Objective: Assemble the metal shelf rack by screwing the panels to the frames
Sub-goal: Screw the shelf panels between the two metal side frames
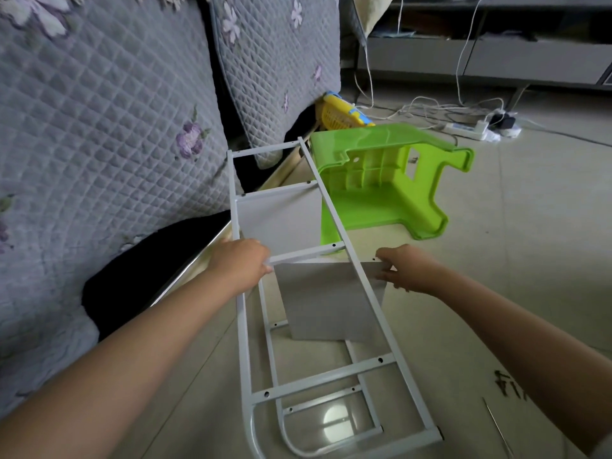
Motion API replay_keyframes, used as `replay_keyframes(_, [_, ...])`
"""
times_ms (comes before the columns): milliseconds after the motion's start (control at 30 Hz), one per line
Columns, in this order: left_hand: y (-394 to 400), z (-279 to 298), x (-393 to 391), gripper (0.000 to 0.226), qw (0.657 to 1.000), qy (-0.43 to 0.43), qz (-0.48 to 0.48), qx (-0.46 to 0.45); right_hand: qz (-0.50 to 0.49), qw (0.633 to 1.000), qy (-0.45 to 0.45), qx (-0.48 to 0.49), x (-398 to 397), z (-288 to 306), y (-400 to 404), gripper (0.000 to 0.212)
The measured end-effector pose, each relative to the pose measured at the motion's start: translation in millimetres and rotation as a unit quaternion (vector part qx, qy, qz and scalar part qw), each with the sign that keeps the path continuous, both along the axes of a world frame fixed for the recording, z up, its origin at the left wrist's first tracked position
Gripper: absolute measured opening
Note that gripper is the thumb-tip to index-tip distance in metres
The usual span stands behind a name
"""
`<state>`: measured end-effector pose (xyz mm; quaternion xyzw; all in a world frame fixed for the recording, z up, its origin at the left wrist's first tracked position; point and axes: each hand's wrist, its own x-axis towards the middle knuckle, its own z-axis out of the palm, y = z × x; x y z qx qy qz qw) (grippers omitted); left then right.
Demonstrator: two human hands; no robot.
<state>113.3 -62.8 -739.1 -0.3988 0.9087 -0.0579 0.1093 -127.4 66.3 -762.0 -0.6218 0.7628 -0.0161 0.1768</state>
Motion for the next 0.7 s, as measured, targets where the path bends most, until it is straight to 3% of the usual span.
replay_keyframes(67, [1,1,0,0.024,1.000,0.001,-0.002,0.007,0.004,0.999,-0.043,-0.022,2,-1,-3,0.039])
replay_keyframes(233, [3,1,4,0.023,0.999,0.024,-0.028,0.005,-0.002,0.992,-0.103,-0.066,6,-6,-12,0.040])
replay_keyframes(300, [3,-2,8,0.028,0.998,0.032,-0.041,-0.020,-0.007,0.991,-0.115,-0.069,6,-8,-15,0.035])
replay_keyframes(400, [1,-8,13,0.030,0.997,0.038,-0.061,-0.026,-0.020,0.983,-0.160,-0.082,8,-9,-22,0.011])
replay_keyframes(700, [-10,-2,10,0.025,0.996,0.060,-0.054,0.031,-0.084,0.934,-0.329,-0.108,22,-14,-35,0.004])
